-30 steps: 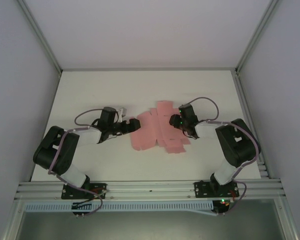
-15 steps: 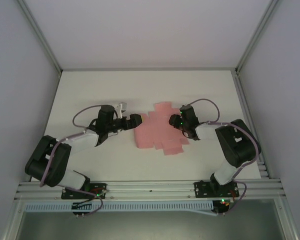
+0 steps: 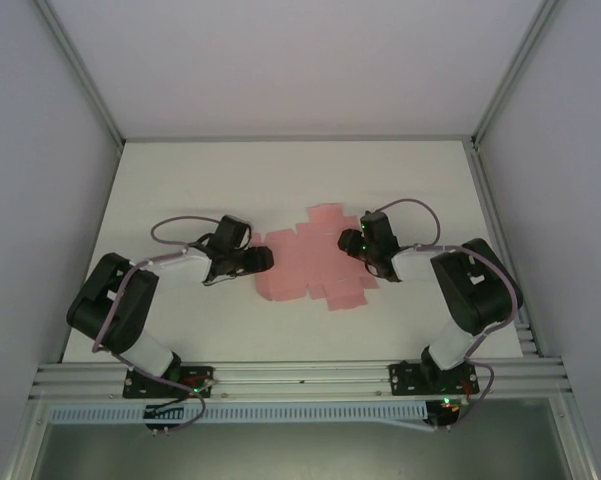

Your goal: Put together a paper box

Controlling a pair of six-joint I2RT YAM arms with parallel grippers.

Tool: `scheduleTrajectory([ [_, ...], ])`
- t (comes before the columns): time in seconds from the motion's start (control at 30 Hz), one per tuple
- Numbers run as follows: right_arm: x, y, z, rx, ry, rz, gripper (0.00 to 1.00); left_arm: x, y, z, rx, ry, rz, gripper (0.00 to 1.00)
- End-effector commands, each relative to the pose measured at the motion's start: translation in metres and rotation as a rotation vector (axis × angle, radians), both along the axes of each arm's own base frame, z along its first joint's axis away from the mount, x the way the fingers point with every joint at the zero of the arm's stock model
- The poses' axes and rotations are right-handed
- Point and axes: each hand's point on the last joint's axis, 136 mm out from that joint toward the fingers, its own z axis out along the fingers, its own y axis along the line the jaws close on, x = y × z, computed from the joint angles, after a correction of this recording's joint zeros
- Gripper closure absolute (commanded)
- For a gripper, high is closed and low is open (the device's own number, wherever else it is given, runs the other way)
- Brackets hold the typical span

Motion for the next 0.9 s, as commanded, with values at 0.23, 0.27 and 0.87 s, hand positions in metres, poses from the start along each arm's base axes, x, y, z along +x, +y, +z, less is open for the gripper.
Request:
scheduleTrajectory([
  [0.23, -0.062, -0.017, -0.047, -0.106, 0.288, 0.049, 0.55, 0.017, -0.023, 0.045, -0.036, -0.156, -0.091, 1.0],
  [0.27, -0.056, -0.015, -0.037, -0.11, 0.265, 0.064, 0.53, 0.021, -0.024, 0.058, -0.04, -0.199, -0.099, 1.0],
  [0.87, -0.037, -0.055, 0.203, 0.033, -0.444, 0.253, 0.0, -0.011, -0.062, 0.28, -0.292, -0.895, -0.525, 1.0],
])
